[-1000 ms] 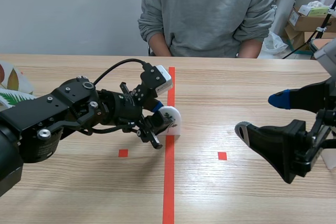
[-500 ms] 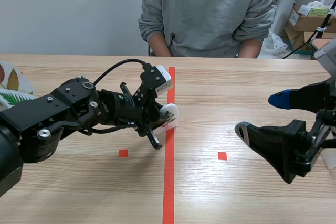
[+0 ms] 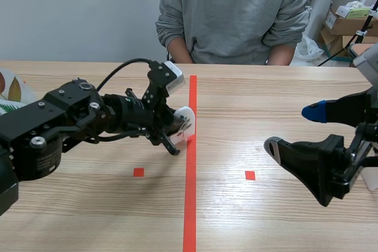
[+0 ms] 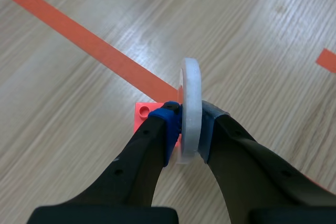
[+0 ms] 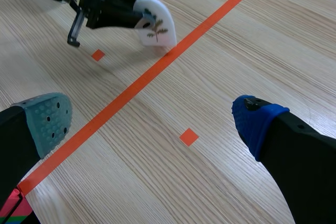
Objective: Do the leaf sorting experiment
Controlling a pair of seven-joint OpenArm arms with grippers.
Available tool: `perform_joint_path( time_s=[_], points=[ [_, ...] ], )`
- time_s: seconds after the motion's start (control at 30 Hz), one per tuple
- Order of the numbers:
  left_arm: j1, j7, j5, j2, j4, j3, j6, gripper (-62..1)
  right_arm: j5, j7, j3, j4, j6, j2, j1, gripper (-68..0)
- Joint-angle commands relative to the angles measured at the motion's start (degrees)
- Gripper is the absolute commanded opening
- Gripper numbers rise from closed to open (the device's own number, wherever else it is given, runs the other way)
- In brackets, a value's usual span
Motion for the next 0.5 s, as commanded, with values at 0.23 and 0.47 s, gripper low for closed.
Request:
perform_joint_path(
  time_s=[0.23,0.47],
  points=[
    [4.5,3.9,-3.4,-1.2,8.5,-10.2,0.1,-55.6,0.8,1.1,0.8,0.8,0.5,0.4,1.0,-4.1],
    [7.8,4.9,-5.5,-1.2,8.9,-20.1,0.1,-55.6,0.8,1.1,0.8,0.8,0.5,0.4,1.0,-4.1]
  ],
)
